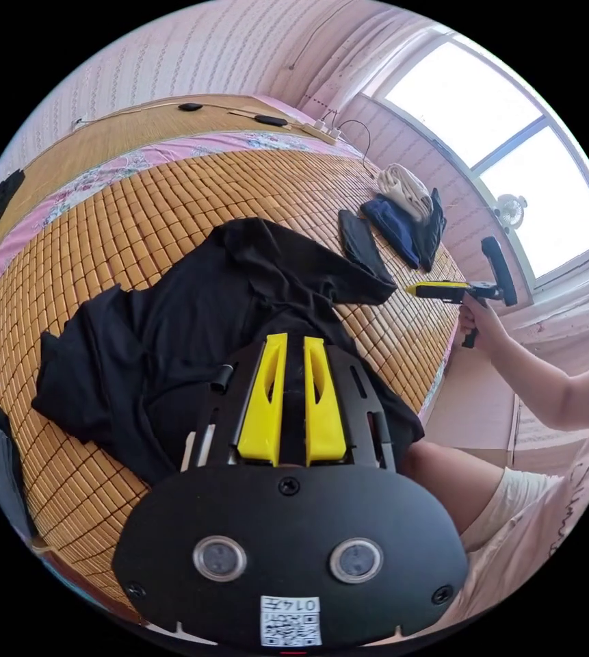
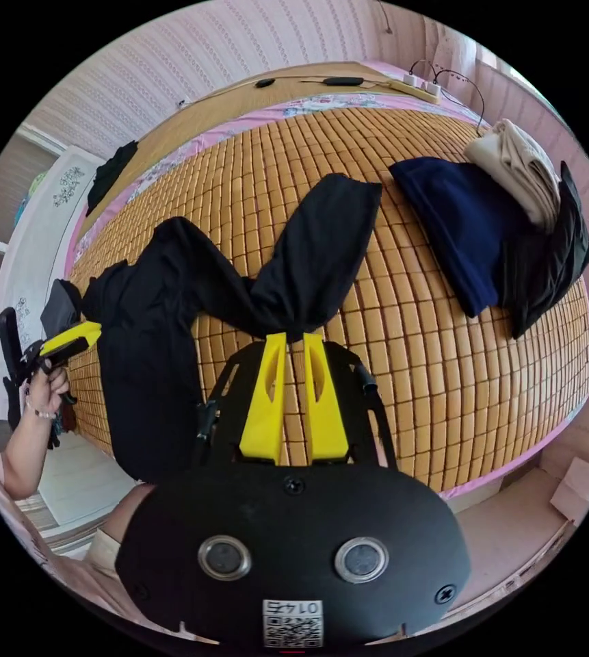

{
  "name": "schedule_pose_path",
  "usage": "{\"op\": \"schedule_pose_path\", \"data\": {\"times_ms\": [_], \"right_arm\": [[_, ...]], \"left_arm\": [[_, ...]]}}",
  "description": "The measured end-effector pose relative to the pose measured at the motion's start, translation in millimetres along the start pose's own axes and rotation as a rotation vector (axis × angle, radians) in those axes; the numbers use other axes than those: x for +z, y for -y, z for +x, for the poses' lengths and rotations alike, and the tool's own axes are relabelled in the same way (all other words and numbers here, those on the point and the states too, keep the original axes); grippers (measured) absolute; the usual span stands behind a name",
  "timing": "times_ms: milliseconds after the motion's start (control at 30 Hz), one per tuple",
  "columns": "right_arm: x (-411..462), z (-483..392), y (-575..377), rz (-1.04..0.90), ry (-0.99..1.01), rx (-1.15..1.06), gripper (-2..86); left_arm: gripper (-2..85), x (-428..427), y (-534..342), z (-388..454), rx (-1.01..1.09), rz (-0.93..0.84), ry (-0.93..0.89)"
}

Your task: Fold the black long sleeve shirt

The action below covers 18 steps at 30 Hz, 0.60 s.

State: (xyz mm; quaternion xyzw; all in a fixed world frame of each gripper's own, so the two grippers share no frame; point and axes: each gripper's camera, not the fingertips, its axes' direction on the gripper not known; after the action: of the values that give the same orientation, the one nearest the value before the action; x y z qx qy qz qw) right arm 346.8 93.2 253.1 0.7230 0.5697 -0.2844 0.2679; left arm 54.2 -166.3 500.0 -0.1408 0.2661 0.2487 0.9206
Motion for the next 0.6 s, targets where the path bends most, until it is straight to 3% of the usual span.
{"op": "schedule_pose_path", "data": {"times_ms": [200, 333, 467, 600], "right_arm": [[-4.6, 41.4, 21.7, 0.095, -0.098, 0.129, 9.4], [20.2, 57.0, 48.2, 0.084, -0.035, 0.216, 9.9], [22.1, 43.8, 42.2, 0.129, -0.179, 0.192, 1.9], [6.7, 47.4, 16.8, 0.117, -0.14, 0.14, -0.5]], "left_arm": [[5.5, 38.8, 97.5, -6.7, 0.053, -0.03, 0.068], [7.1, 75.7, 163.1, -9.4, 0.05, -0.046, 0.1], [7.2, 117.6, 205.3, -4.8, 0.056, -0.116, 0.141], [5.3, 142.5, 218.1, 4.1, 0.096, -0.175, 0.18]]}}
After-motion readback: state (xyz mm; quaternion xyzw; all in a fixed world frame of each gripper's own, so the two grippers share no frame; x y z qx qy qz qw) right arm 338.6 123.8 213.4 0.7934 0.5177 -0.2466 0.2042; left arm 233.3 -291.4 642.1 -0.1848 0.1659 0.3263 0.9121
